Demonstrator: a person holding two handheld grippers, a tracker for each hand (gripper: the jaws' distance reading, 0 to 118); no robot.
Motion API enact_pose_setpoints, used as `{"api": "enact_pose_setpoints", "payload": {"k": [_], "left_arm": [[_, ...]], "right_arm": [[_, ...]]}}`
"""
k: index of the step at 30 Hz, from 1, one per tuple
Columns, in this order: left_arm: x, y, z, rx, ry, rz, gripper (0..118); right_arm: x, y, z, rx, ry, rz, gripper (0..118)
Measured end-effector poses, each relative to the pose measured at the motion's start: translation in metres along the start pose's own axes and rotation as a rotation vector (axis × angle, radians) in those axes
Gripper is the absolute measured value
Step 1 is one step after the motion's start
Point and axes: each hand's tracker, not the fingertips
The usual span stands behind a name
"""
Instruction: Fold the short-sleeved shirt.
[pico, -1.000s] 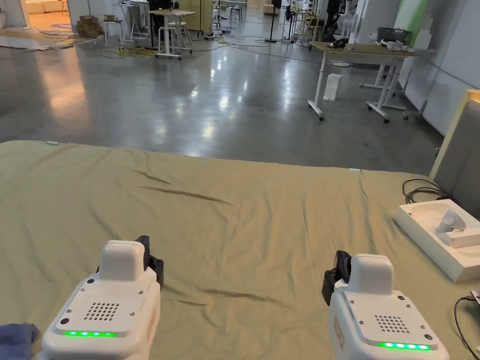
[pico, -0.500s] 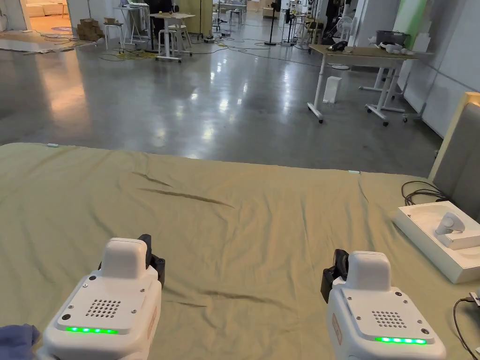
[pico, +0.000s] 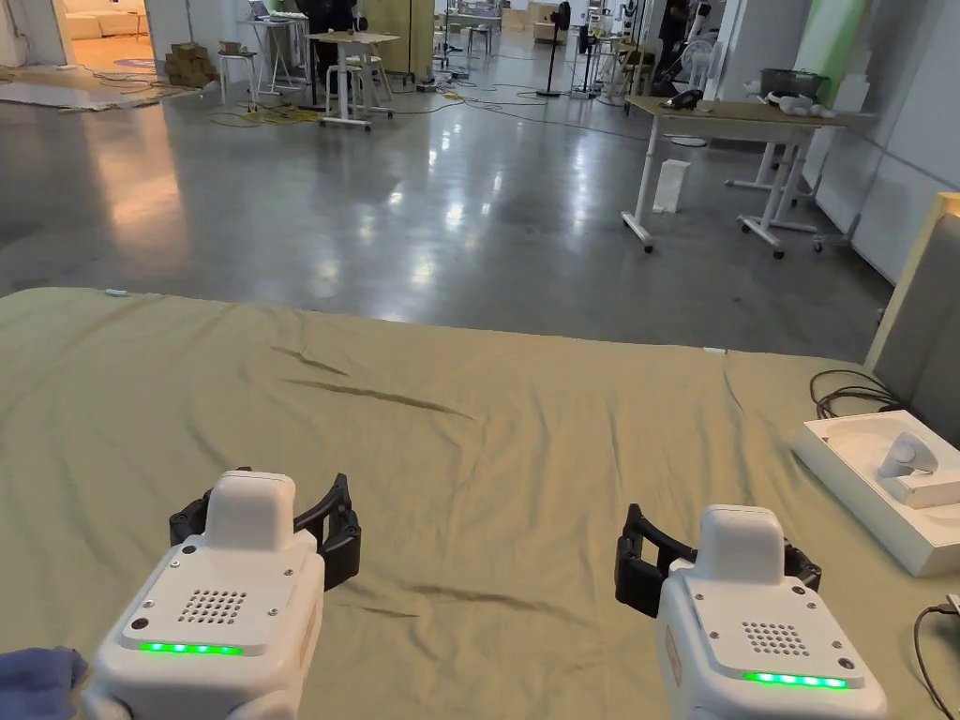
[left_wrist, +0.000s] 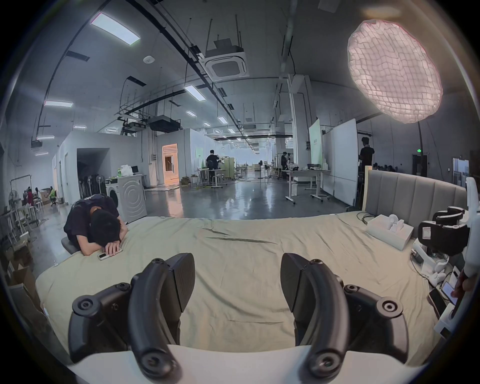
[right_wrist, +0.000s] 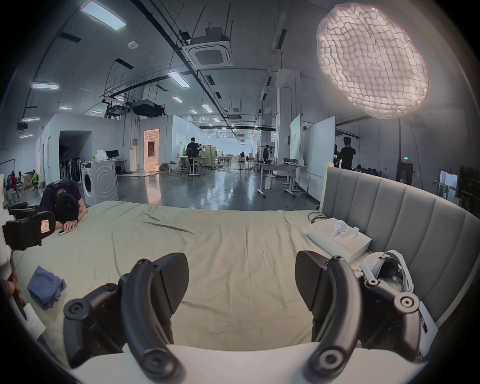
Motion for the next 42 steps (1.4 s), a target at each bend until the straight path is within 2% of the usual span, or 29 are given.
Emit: {"api": "enact_pose_setpoints", "payload": {"k": [5, 7, 8, 16, 21, 27, 30, 34, 42], "left_arm": [[-0.006, 0.003, -0.002, 0.0, 0.013, 0.044, 73], [-0.009, 0.004, -0.002, 0.006, 0.012, 0.061, 73], [-0.009, 0.005, -0.002, 0.006, 0.013, 0.065, 73], [-0.009, 0.007, 0.0, 0.031, 0.005, 0.041, 73], [-0.005, 0.008, 0.0, 0.04, -0.011, -0.001, 73], [-0.001, 0.008, 0.001, 0.044, -0.017, -0.02, 73], [-0.001, 0.009, 0.001, 0.041, -0.02, -0.022, 73], [-0.002, 0.013, 0.002, 0.031, -0.033, -0.008, 73], [-0.003, 0.014, 0.0, 0.023, -0.042, -0.013, 73]], "right_arm": [[-0.002, 0.002, 0.0, 0.017, 0.01, 0.002, 104], [-0.003, 0.004, 0.0, 0.022, 0.011, -0.003, 114], [-0.003, 0.004, 0.0, 0.025, 0.018, -0.007, 116], [-0.002, 0.007, 0.002, 0.077, 0.012, -0.004, 118], [0.001, 0.01, -0.002, 0.026, -0.005, -0.035, 118], [0.008, 0.012, -0.007, -0.061, 0.068, -0.147, 118], [0.007, 0.015, -0.009, -0.09, 0.087, -0.137, 118], [-0.004, 0.016, -0.006, -0.036, 0.004, -0.042, 118], [-0.009, 0.019, -0.011, -0.066, -0.05, -0.121, 118]]}}
